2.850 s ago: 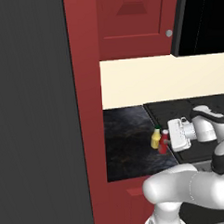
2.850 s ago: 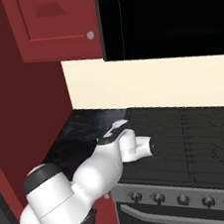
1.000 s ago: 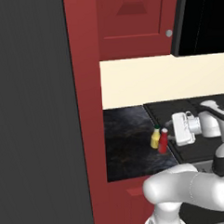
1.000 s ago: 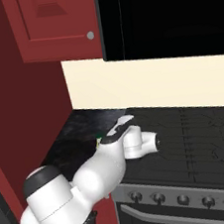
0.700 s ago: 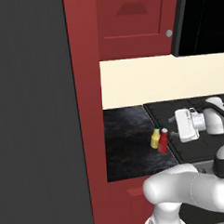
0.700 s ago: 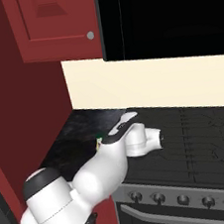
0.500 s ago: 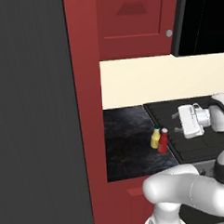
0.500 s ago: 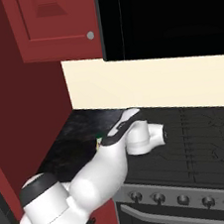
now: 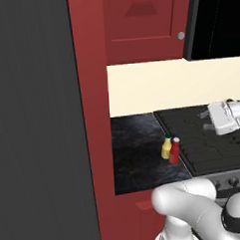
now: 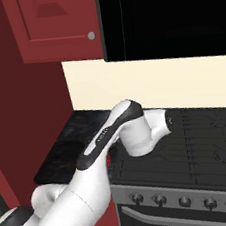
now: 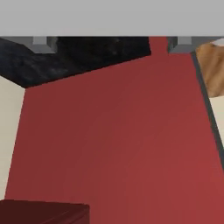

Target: Take 2 condiments from the cabinet and move them on the counter near the stove.Make sure the condiments are lined up with each other, next to each other.

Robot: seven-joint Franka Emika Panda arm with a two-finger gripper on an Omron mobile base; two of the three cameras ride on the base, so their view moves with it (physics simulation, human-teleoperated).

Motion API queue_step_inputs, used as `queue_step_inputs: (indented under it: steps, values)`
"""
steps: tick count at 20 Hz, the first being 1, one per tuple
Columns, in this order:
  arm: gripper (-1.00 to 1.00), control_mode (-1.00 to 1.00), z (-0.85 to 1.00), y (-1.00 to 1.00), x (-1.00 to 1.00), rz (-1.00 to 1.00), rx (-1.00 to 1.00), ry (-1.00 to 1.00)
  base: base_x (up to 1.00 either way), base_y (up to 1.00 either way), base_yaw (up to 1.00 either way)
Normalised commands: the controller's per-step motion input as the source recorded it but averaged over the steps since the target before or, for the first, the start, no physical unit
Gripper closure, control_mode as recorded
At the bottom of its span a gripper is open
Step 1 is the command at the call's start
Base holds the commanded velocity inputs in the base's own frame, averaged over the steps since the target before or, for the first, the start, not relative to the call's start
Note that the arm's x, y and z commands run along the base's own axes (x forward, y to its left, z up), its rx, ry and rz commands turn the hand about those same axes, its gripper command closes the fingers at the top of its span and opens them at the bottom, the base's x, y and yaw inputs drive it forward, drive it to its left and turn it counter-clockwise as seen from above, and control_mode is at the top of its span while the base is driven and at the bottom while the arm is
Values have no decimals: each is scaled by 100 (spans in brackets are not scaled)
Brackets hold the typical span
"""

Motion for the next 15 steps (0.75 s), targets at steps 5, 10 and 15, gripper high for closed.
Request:
queue_step_inputs:
  steps: [5, 10, 15]
  values:
    - [-100, -100, 95, 19, -71, -20, 0, 44, 0, 0, 0]
    - [-100, -100, 39, 37, -65, -27, -5, 42, 0, 0, 0]
    - [-100, -100, 0, 52, -51, -29, -20, 32, 0, 0, 0]
